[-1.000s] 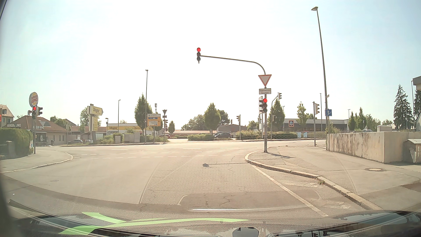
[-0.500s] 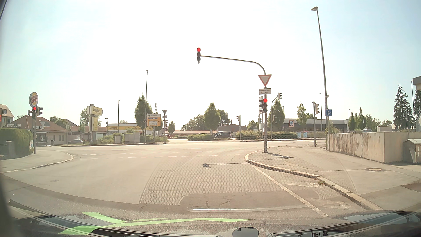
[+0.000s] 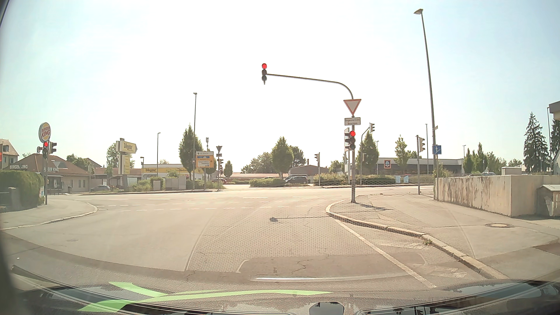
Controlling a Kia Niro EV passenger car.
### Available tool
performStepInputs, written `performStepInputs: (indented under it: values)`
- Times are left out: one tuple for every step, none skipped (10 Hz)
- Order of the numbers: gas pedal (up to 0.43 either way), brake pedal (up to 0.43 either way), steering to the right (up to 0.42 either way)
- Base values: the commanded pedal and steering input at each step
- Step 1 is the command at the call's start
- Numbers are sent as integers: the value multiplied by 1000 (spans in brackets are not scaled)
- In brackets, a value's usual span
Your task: Follow the waypoints while adhering to traffic rules and regulations
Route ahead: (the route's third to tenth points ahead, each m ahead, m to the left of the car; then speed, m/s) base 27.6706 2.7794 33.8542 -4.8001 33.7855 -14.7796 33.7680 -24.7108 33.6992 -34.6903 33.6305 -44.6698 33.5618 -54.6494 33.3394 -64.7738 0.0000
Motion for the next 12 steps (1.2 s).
performStepInputs:
  values:
    - [0,311,-16]
    - [0,311,-16]
    - [0,311,-16]
    - [0,311,-16]
    - [0,311,-16]
    - [0,311,-16]
    - [0,311,-16]
    - [0,311,-16]
    - [0,311,-16]
    - [0,311,-16]
    - [0,311,-16]
    - [0,311,-16]
